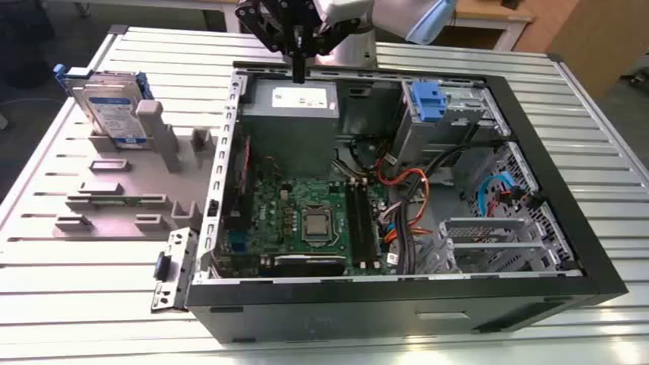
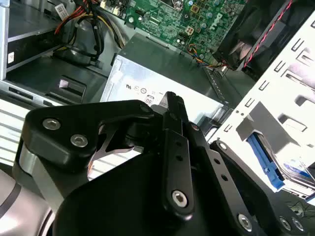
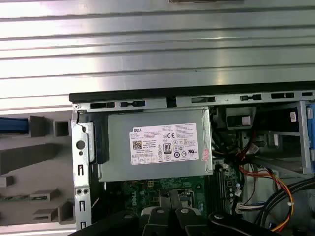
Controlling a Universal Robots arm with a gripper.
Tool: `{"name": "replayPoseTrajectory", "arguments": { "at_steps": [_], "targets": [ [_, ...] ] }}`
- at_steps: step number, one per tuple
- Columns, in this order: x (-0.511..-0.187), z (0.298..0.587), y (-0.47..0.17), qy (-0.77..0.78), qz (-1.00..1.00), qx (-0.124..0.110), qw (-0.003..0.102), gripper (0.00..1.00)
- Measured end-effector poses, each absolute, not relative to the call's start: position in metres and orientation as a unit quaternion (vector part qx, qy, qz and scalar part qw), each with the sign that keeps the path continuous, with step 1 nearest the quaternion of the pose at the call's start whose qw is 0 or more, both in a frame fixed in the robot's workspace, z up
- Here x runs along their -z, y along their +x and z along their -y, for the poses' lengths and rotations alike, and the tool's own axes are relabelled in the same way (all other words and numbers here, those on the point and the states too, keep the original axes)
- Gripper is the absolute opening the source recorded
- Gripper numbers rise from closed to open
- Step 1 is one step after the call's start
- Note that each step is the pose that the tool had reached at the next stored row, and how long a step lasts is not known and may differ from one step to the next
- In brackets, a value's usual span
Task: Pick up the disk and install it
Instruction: 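Reach for the disk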
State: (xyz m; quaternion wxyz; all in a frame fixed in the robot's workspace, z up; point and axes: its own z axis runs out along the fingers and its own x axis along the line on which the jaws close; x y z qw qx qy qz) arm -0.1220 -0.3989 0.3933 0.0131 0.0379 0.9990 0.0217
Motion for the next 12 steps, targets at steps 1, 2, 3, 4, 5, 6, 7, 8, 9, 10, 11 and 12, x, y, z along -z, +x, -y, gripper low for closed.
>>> {"name": "replayPoseTrajectory", "arguments": {
  "at_steps": [1,2,3,4,5,6,7,8,9,10,11,12],
  "targets": [
    [-0.3933,0.3989,-0.122,0.038,-0.999,-0.022,0.013,0.11],
    [-0.3933,0.3989,-0.1219,0.038,-0.999,-0.022,0.013,0.11],
    [-0.3933,0.3989,-0.122,0.038,-0.999,-0.022,0.013,0.11],
    [-0.3933,0.3989,-0.122,0.038,-0.999,-0.022,0.013,0.11],
    [-0.3933,0.3989,-0.122,0.038,-0.999,-0.022,0.013,0.11],
    [-0.3933,0.3989,-0.122,0.038,-0.999,-0.022,0.013,0.11],
    [-0.3933,0.3989,-0.1221,0.038,-0.999,-0.022,0.013,0.11],
    [-0.3933,0.3989,-0.1222,0.038,-0.999,-0.022,0.013,0.11],
    [-0.3933,0.3989,-0.1223,0.038,-0.999,-0.022,0.013,0.11],
    [-0.3933,0.3989,-0.1225,0.038,-0.999,-0.022,0.013,0.11],
    [-0.3933,0.3989,-0.1227,0.038,-0.999,-0.022,0.013,0.11],
    [-0.3933,0.3989,-0.123,0.038,-0.999,-0.022,0.013,0.11]
  ]
}}
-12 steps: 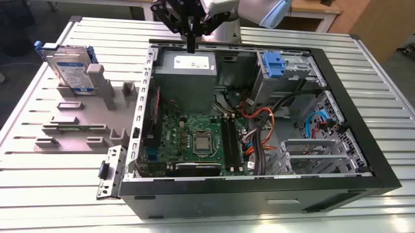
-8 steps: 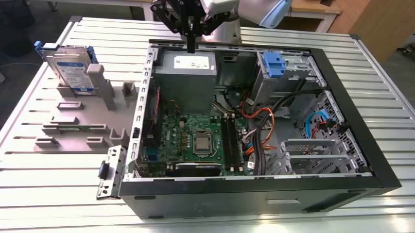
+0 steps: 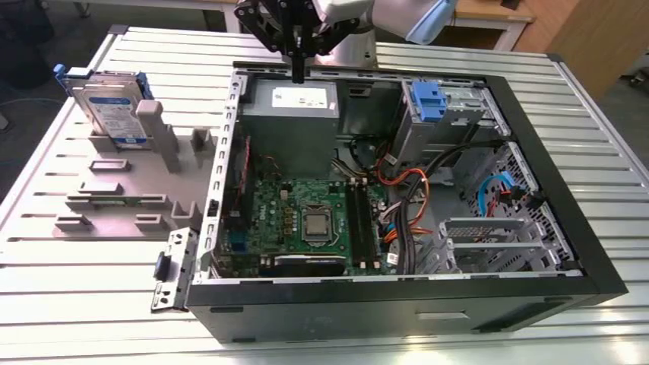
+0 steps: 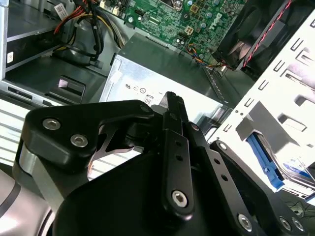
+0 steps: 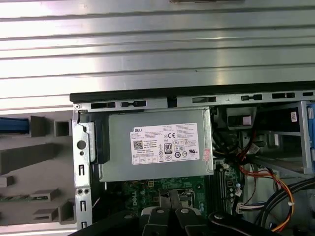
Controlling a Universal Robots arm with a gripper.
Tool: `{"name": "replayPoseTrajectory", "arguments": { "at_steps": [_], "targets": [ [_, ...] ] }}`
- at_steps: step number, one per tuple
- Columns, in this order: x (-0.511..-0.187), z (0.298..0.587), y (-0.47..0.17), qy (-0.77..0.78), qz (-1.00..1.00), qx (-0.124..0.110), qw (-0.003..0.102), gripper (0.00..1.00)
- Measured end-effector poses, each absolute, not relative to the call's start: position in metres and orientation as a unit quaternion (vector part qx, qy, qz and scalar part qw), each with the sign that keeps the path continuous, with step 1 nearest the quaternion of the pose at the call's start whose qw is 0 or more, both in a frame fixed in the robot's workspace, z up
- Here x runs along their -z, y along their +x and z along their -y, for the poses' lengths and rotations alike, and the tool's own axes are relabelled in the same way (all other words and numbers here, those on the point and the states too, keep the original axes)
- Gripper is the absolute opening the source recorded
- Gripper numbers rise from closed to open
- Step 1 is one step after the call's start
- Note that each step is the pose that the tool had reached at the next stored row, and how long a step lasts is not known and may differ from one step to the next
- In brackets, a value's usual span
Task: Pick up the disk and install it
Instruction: 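Reach for the disk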
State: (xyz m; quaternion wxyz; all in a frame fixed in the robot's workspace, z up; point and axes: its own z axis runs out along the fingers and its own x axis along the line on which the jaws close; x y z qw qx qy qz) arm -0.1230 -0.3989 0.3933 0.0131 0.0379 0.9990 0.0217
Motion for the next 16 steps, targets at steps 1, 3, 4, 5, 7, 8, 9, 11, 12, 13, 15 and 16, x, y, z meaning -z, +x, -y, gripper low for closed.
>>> {"name": "replayPoseTrajectory", "arguments": {
  "at_steps": [1,3,4,5,7,8,9,11,12,13,15,16],
  "targets": [
    [-0.393,0.399,-0.124,0.038,-0.999,-0.022,0.013,0.11],
    [-0.393,0.399,-0.126,0.038,-0.999,-0.022,0.013,0.11],
    [-0.393,0.399,-0.127,0.038,-0.999,-0.022,0.013,0.11],
    [-0.393,0.399,-0.129,0.038,-0.999,-0.022,0.013,0.11],
    [-0.393,0.399,-0.131,0.038,-0.999,-0.022,0.013,0.11],
    [-0.393,0.399,-0.133,0.038,-0.999,-0.022,0.013,0.11],
    [-0.393,0.399,-0.134,0.038,-0.999,-0.022,0.013,0.11],
    [-0.393,0.399,-0.135,0.038,-0.999,-0.022,0.013,0.11],
    [-0.393,0.399,-0.136,0.038,-0.999,-0.022,0.013,0.11],
    [-0.393,0.399,-0.137,0.038,-0.999,-0.022,0.013,0.11],
    [-0.393,0.398,-0.139,0.038,-0.999,-0.022,0.013,0.11],
    [-0.393,0.398,-0.139,0.038,-0.999,-0.022,0.013,0.11]
  ]
}}
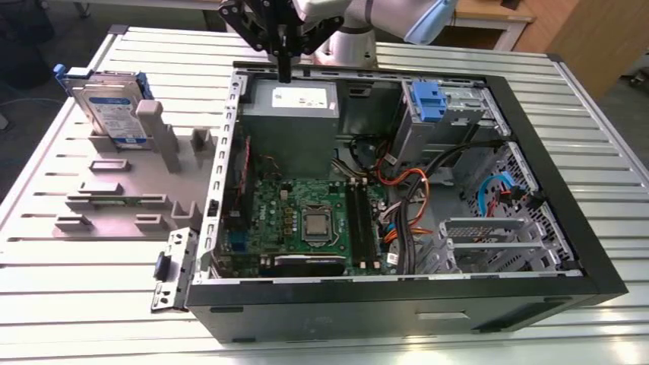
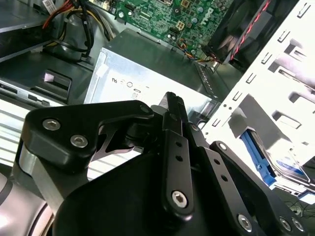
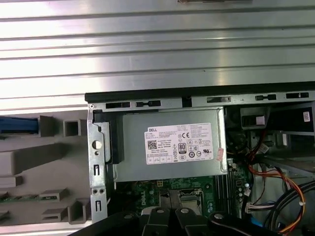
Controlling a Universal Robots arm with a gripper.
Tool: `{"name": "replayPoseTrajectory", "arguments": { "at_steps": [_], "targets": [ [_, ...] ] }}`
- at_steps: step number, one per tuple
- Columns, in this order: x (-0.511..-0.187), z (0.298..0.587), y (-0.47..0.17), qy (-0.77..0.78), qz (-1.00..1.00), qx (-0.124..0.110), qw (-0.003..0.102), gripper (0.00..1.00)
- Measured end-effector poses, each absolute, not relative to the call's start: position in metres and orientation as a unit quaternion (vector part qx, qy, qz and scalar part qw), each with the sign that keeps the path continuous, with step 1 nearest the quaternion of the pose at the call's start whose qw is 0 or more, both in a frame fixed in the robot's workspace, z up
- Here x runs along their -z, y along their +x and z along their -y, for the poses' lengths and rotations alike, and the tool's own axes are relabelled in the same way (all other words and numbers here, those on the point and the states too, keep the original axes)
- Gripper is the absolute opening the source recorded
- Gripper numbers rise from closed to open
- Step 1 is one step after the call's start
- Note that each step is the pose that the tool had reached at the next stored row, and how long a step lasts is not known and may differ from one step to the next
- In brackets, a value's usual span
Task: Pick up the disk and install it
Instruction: 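Reach for the disk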
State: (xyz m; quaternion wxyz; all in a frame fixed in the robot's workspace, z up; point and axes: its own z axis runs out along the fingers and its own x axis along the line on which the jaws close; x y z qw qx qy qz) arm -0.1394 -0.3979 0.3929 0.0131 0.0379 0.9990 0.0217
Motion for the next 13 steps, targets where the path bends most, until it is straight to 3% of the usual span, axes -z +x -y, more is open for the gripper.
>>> {"name": "replayPoseTrajectory", "arguments": {
  "at_steps": [13],
  "targets": [
    [-0.3922,0.3967,-0.1499,0.038,-0.999,-0.022,0.013,0.11]
  ]
}}
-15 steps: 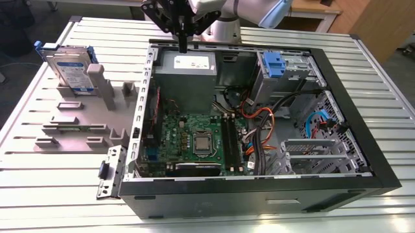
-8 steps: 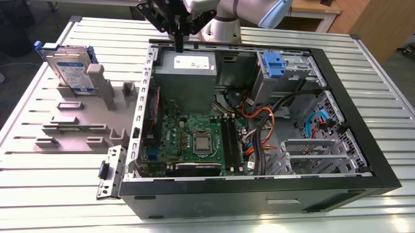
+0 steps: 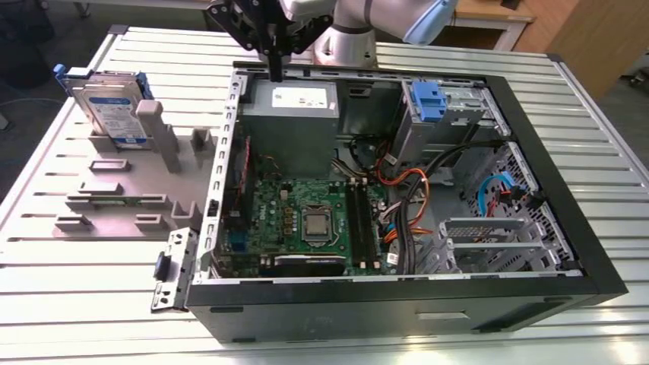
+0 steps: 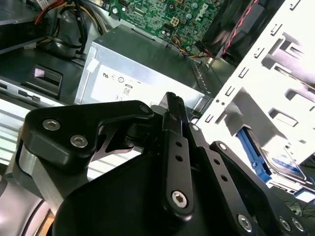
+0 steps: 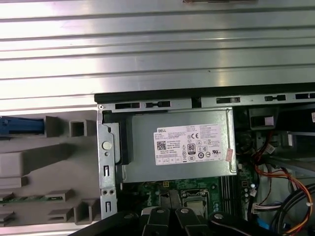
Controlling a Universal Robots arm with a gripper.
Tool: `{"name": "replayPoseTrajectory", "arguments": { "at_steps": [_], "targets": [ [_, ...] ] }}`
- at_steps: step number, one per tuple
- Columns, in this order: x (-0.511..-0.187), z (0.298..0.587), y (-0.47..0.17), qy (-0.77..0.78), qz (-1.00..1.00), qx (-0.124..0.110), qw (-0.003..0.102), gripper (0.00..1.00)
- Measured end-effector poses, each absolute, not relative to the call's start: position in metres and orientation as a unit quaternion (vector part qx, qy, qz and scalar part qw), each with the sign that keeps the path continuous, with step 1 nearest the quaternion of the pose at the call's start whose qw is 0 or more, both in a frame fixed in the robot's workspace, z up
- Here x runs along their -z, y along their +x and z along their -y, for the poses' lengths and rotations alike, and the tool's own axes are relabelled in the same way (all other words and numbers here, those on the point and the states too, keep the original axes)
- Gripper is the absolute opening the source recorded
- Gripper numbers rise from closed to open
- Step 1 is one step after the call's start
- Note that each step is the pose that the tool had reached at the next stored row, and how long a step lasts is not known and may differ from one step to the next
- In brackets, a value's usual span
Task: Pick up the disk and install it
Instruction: 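Reach for the disk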
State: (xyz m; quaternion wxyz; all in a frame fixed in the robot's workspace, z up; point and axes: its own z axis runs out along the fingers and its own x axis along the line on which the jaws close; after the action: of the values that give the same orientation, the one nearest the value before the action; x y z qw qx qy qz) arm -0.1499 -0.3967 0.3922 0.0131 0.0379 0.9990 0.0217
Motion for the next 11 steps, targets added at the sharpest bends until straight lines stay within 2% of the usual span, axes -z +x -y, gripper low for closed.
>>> {"name": "replayPoseTrajectory", "arguments": {
  "at_steps": [11],
  "targets": [
    [-0.3915,0.3957,-0.1575,0.038,-0.999,-0.022,0.013,0.11]
  ]
}}
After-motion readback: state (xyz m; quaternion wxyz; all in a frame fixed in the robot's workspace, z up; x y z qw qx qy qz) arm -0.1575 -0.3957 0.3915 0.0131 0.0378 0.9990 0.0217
